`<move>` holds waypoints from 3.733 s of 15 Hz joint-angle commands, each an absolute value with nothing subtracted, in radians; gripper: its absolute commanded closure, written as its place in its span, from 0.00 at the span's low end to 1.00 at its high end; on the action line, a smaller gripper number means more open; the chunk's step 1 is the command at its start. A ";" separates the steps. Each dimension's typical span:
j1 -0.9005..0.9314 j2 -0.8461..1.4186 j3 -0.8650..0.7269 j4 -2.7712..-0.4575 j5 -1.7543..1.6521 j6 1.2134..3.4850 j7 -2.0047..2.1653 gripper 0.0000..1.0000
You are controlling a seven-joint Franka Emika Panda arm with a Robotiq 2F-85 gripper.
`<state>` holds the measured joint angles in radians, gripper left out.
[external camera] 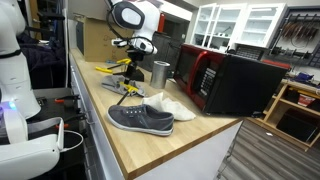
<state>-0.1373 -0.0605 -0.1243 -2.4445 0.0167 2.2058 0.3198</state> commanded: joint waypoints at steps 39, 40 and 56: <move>-0.121 0.067 -0.142 -2.323 -0.125 1.880 -1.099 0.00; -0.125 0.090 -0.142 -2.301 -0.150 1.841 -1.124 0.00; -0.144 0.203 -0.125 -2.235 -0.303 1.971 -0.913 0.00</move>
<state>-0.1387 0.1762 -0.1288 -2.2345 -0.2655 1.9048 -0.9750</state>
